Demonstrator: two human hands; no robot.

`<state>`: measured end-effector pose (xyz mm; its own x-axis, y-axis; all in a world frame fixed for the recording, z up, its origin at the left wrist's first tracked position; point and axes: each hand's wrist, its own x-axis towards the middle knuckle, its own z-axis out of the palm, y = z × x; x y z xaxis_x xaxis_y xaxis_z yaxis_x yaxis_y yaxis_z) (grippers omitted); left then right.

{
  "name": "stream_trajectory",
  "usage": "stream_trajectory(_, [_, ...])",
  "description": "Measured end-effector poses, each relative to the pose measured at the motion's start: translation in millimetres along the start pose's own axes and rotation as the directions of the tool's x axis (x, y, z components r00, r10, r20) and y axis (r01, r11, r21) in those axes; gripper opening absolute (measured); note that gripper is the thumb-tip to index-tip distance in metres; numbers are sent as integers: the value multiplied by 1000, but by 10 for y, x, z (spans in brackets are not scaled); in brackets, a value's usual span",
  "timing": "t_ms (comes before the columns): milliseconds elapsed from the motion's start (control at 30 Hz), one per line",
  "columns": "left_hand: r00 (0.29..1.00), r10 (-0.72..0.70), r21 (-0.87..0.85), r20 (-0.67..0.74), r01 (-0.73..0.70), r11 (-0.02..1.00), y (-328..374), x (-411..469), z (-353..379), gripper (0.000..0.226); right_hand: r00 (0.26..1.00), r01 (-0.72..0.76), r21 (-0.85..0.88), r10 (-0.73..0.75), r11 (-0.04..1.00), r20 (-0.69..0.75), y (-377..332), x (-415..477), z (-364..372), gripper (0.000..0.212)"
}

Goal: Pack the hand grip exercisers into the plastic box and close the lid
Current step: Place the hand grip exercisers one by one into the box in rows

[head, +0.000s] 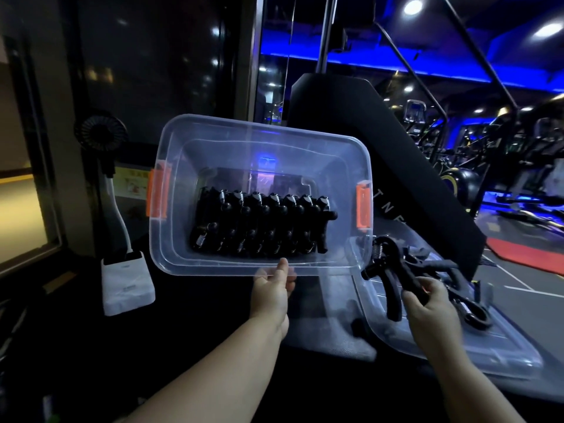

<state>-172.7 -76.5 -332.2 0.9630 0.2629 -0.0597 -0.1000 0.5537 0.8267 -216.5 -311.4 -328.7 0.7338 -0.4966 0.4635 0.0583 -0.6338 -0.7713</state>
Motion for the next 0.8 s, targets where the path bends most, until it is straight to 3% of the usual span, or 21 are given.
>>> stream_trajectory(233, [1000,15,-17,-22,-15,1000,97,-25,-122,16,998,44,101,-39,994,-54,-42,-41,-63,34])
stream_trajectory(300, [999,17,-10,-35,-17,1000,107,-27,-158,17,996,56,184,-42,981,-79,-66,-72,-85,34])
stream_trajectory(400, [998,26,-6,-50,-26,1000,118,-19,-213,18,996,11,407,24,913,-80,-87,-76,-109,14])
stream_trajectory(567, [997,29,-7,-73,-30,1000,145,-9,-286,22,998,-24,558,54,830,-38,-259,-57,-142,23])
stream_trajectory(800, [993,49,3,-103,-49,999,177,6,-381,22,994,107,377,-97,920,-47,-513,-151,45,12])
